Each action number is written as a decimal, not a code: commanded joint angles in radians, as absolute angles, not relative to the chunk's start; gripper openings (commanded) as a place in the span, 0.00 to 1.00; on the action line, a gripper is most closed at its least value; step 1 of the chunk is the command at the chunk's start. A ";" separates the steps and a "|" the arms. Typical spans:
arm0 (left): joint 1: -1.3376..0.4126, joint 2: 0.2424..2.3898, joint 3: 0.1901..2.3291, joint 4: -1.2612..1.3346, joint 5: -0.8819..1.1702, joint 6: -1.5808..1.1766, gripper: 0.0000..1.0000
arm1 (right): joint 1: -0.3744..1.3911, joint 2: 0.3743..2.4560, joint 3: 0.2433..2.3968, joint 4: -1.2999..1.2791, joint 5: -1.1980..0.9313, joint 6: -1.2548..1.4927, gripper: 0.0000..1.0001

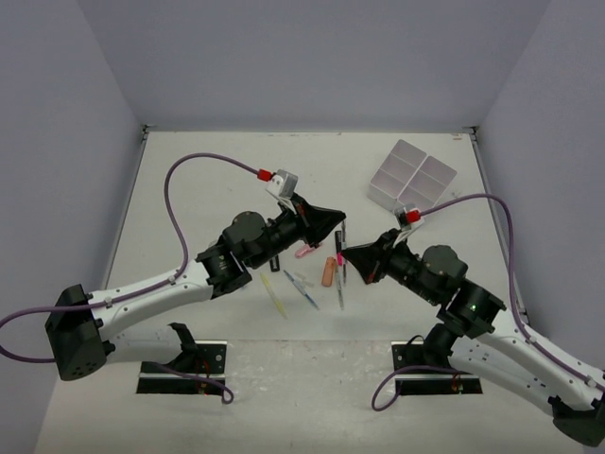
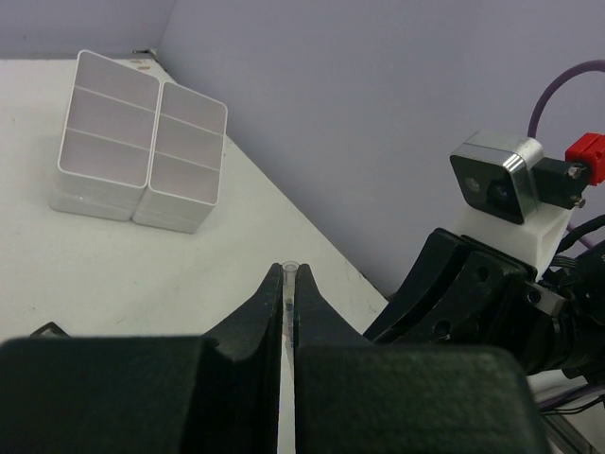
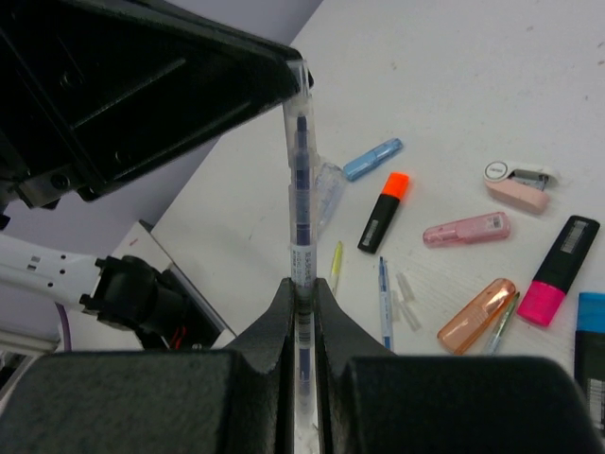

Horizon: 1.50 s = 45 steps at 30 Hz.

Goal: Sort the stationery into containers
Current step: Close the pen cap on the pen.

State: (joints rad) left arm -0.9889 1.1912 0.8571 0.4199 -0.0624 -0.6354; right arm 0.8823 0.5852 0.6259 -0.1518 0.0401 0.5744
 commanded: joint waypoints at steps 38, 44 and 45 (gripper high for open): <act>-0.991 1.092 0.882 0.423 0.089 -0.582 0.00 | 0.881 0.687 0.710 0.169 -0.128 0.371 0.27; -0.991 1.056 0.902 0.403 0.101 -0.554 0.00 | 0.881 0.742 0.722 0.180 -0.140 0.398 0.24; -0.991 1.054 0.906 0.397 0.101 -0.553 0.00 | 0.881 0.741 0.725 0.181 -0.139 0.397 0.16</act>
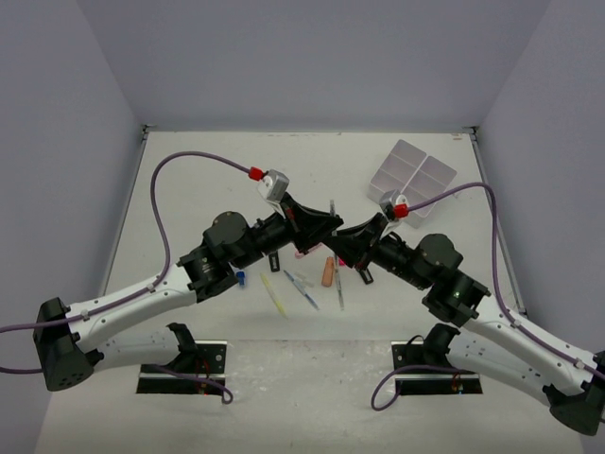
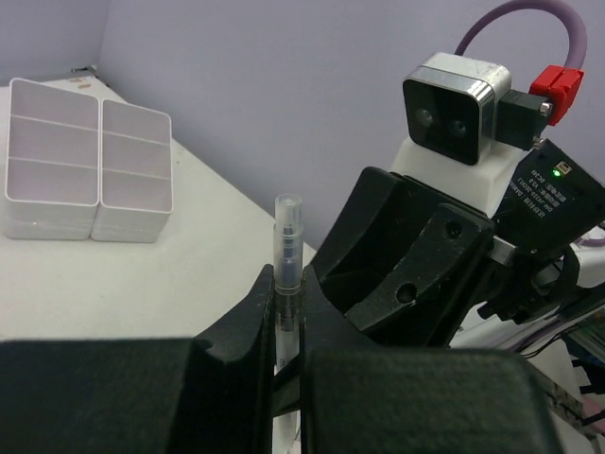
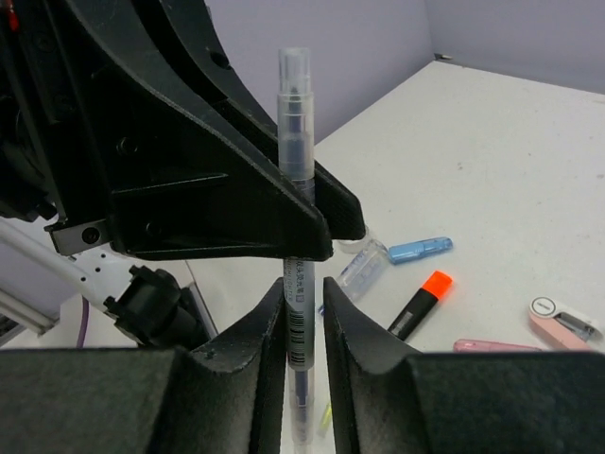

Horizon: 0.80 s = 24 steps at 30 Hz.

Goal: Sort the stationery into containers
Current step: Close the pen cap on the pen.

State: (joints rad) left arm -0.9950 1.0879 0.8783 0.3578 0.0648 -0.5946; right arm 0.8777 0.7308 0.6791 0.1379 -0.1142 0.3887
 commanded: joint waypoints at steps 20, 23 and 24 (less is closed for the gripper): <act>-0.992 1.057 1.040 0.212 -0.060 -0.511 0.52 | 0.881 0.744 0.752 0.135 -0.221 0.376 0.00; -0.992 1.057 1.035 0.212 -0.054 -0.515 0.36 | 0.881 0.738 0.750 0.136 -0.217 0.376 0.00; -0.992 1.058 1.033 0.210 -0.053 -0.518 0.30 | 0.881 0.736 0.752 0.137 -0.216 0.376 0.00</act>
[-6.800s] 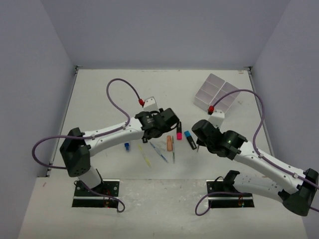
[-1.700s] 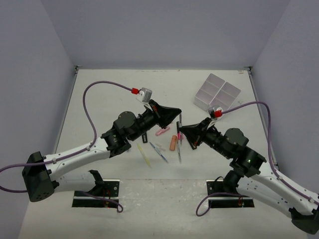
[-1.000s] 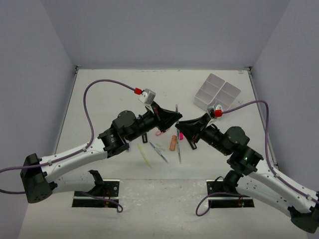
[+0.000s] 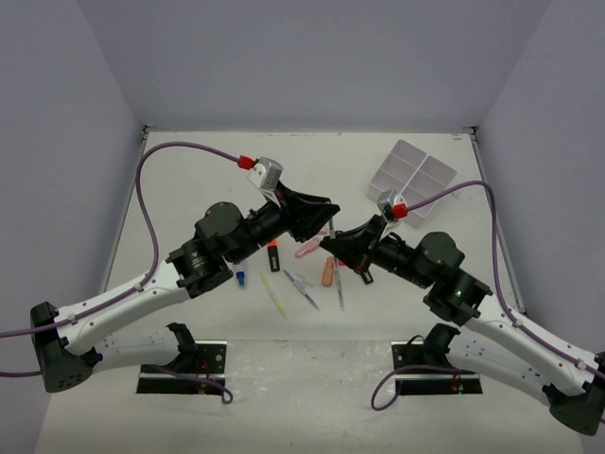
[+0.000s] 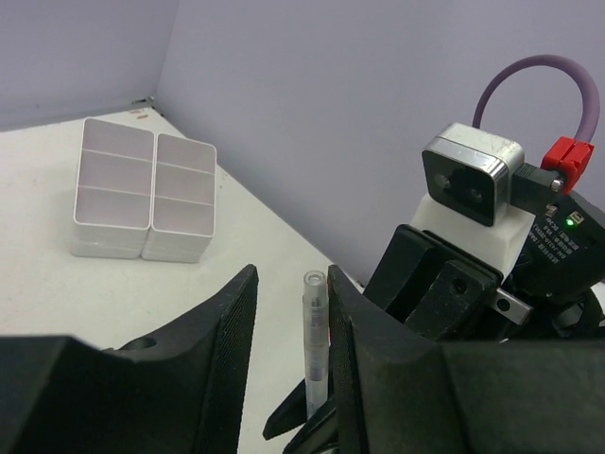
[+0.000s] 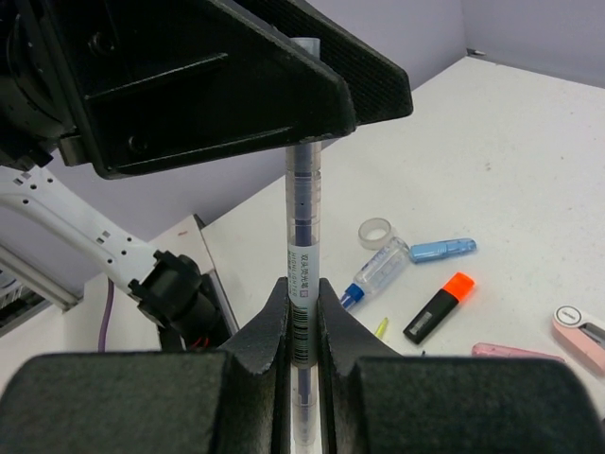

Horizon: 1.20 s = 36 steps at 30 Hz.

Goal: Sort the stationery into containers
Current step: Close the pen cap on the pen.

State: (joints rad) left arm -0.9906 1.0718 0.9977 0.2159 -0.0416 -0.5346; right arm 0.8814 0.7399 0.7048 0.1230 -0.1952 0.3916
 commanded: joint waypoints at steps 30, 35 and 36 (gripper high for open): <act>-1.049 1.027 0.907 0.119 -0.029 -0.539 0.00 | 0.841 1.114 1.309 0.096 -0.163 0.250 0.00; -1.045 1.106 1.151 -0.023 0.025 -0.355 0.00 | 0.851 1.144 1.131 0.101 -0.381 0.265 0.00; -1.045 1.130 1.195 -0.052 0.066 -0.330 0.00 | 0.851 1.153 1.110 0.107 -0.392 0.270 0.00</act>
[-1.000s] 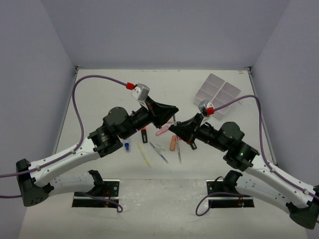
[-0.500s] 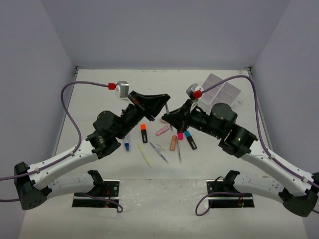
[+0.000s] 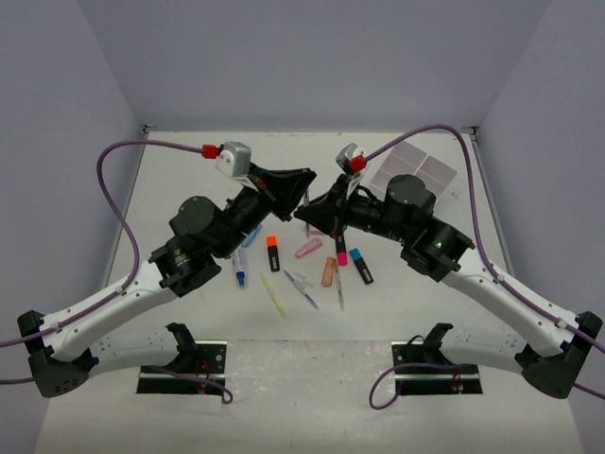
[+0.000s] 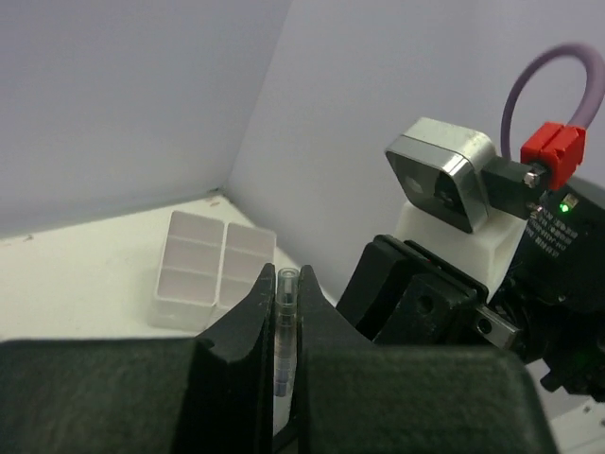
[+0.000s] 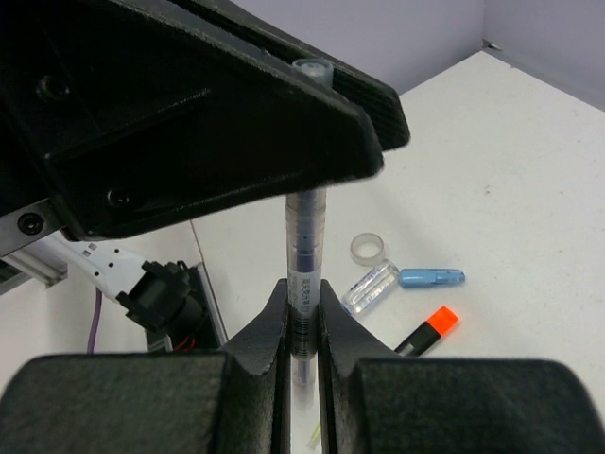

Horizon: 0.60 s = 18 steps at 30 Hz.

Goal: Sort the stationery into containers
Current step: Close the pen cap on the pen.

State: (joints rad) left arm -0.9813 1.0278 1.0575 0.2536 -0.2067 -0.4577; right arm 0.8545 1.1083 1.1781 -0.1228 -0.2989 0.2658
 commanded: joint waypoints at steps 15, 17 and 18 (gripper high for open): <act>-1.034 1.184 1.464 -0.307 -0.705 -0.474 1.00 | 0.607 1.145 0.999 0.077 0.065 0.354 0.00; -1.024 1.185 1.534 -0.437 -0.862 -0.556 1.00 | 0.548 1.172 1.003 0.079 0.205 0.355 0.00; -1.018 1.181 1.543 -0.472 -0.894 -0.574 1.00 | 0.506 1.189 1.009 0.088 0.255 0.362 0.00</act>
State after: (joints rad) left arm -1.0373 1.1939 1.4244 -0.2422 -0.5233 -0.4013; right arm 0.6142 1.1428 1.0092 0.0305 -0.0631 0.3393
